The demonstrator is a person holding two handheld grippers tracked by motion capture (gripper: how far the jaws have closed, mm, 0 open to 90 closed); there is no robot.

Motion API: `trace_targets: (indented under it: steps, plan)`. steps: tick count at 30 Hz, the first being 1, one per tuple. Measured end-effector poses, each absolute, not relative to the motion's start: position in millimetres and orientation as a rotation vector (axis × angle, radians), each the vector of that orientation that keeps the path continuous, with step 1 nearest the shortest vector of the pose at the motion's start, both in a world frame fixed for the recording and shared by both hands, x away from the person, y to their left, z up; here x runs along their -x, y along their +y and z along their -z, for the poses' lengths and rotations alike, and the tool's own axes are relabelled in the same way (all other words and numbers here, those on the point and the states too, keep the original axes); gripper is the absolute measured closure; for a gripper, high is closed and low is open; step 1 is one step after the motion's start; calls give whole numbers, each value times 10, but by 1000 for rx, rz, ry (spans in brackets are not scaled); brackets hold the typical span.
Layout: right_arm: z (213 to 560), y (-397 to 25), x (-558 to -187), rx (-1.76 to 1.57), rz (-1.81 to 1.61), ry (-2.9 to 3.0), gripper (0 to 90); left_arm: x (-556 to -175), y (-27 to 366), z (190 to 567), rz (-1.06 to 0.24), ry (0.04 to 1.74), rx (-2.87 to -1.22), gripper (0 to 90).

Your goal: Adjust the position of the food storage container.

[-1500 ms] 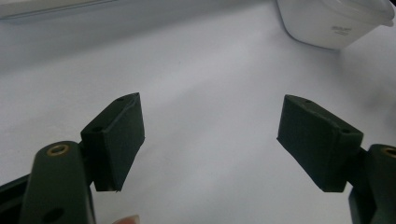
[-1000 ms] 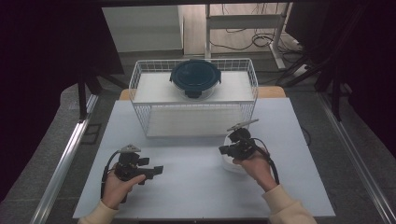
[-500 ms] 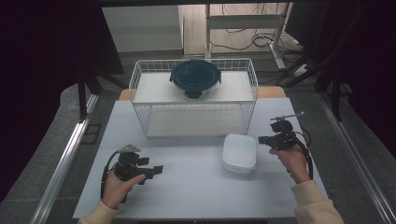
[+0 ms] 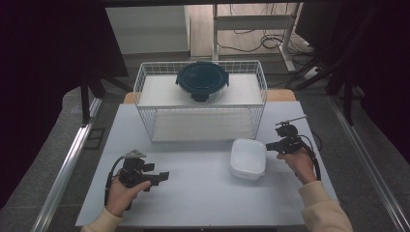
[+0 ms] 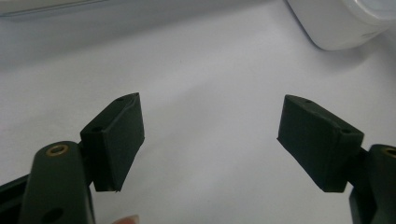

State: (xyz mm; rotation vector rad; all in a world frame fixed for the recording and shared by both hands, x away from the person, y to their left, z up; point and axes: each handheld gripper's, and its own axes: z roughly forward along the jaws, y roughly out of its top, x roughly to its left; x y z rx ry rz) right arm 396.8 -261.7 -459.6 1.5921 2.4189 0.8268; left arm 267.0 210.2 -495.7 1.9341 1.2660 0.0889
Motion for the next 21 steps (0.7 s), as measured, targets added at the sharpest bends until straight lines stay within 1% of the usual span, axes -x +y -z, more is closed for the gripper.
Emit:
trace_targets:
  steps: [9, 21]
  plan:
    - [4586, -2510, -3953, -1502, -821, 2456, 892, -2671, 2105, 4954, -92, 1266, -1930, 221]
    - [4584, -2151, -3866, -1345, -820, 2567, 893, -2669, 2117, 4949, -89, 1268, -1924, 221]
